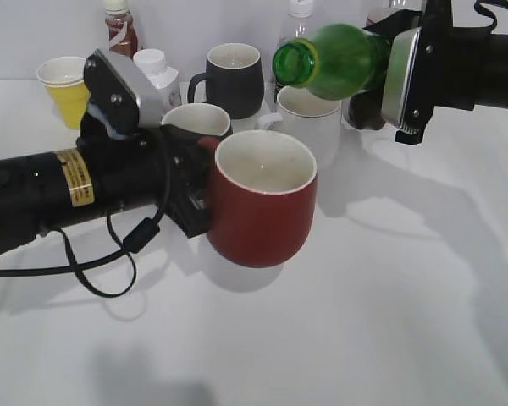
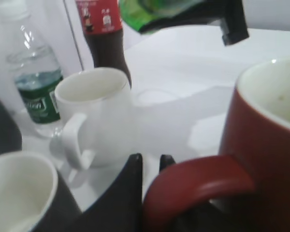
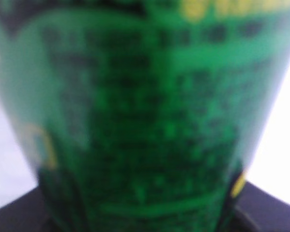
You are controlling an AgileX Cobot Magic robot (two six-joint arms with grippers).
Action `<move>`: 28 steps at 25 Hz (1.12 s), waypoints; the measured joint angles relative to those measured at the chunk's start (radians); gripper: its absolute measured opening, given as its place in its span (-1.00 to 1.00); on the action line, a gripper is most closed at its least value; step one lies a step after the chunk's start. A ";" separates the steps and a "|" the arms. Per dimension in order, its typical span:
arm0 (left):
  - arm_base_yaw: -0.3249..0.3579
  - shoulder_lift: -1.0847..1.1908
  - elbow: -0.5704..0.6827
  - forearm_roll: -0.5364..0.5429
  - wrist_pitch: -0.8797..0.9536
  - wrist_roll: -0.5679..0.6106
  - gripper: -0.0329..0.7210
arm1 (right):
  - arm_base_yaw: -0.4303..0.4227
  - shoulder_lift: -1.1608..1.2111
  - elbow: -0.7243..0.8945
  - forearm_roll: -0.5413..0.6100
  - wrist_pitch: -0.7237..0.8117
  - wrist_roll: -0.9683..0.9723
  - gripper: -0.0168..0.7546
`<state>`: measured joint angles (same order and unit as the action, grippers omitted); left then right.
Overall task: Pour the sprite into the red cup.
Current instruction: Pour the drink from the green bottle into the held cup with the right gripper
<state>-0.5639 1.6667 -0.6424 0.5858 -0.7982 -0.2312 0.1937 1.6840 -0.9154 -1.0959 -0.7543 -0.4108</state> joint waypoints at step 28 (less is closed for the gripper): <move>0.000 0.004 -0.025 0.088 0.035 0.000 -0.71 | 0.000 0.000 0.000 -0.002 0.046 -0.295 0.05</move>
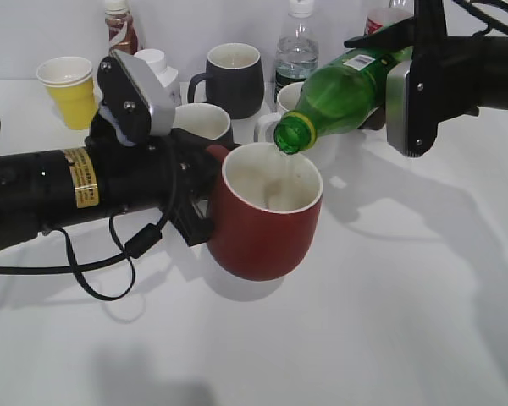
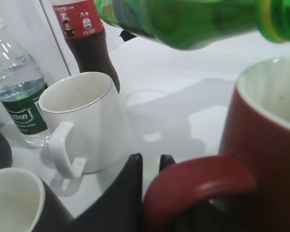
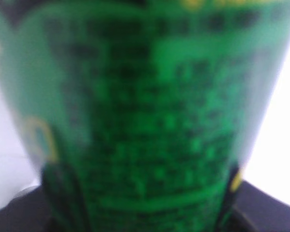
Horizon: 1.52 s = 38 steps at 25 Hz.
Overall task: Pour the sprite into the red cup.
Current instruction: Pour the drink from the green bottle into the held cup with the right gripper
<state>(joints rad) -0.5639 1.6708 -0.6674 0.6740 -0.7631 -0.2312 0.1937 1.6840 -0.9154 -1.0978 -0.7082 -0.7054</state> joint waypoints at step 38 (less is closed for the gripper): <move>0.000 0.026 -0.001 0.083 -0.009 0.001 -0.71 | 0.000 0.000 0.000 0.026 0.000 -0.114 0.02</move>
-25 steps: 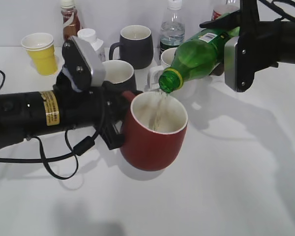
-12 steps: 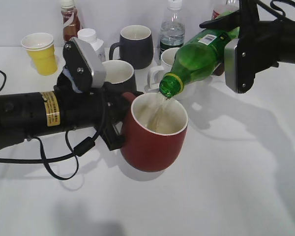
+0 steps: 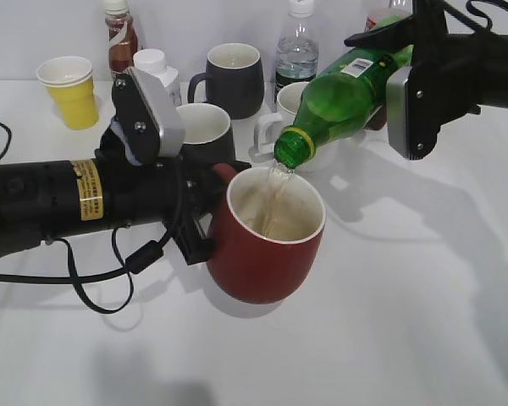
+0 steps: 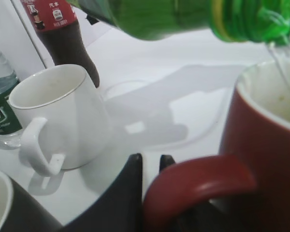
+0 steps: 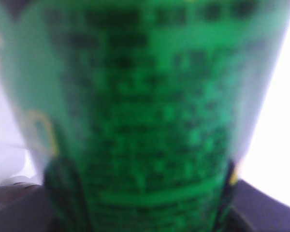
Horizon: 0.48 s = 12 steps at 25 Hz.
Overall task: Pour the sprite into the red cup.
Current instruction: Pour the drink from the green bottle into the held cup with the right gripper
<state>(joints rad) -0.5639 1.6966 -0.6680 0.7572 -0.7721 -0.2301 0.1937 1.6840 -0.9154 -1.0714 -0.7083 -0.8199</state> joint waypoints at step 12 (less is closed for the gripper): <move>0.000 0.000 0.000 0.001 0.000 0.000 -0.71 | 0.000 0.000 0.000 0.002 -0.001 -0.007 0.02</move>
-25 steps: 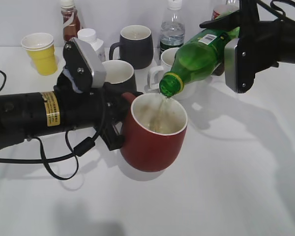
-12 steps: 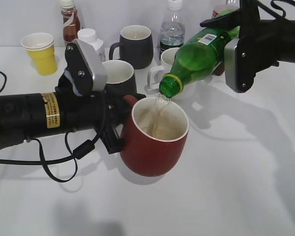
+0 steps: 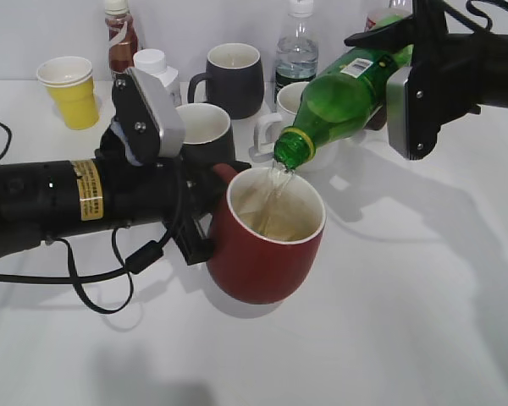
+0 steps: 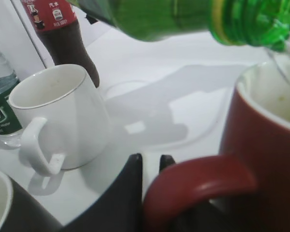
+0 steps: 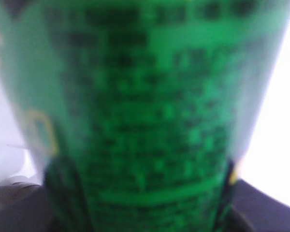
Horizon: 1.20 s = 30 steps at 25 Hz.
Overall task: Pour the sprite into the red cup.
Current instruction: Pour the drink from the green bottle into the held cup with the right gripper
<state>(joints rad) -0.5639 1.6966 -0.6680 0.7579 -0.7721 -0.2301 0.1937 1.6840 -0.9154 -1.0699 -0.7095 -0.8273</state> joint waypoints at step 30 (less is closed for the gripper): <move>0.000 0.000 0.000 -0.003 0.002 0.001 -0.71 | 0.000 0.000 0.000 0.005 0.000 0.062 0.02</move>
<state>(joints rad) -0.5639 1.6966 -0.6680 0.7547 -0.7703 -0.2293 0.1937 1.6839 -0.9154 -1.0646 -0.7095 -0.7650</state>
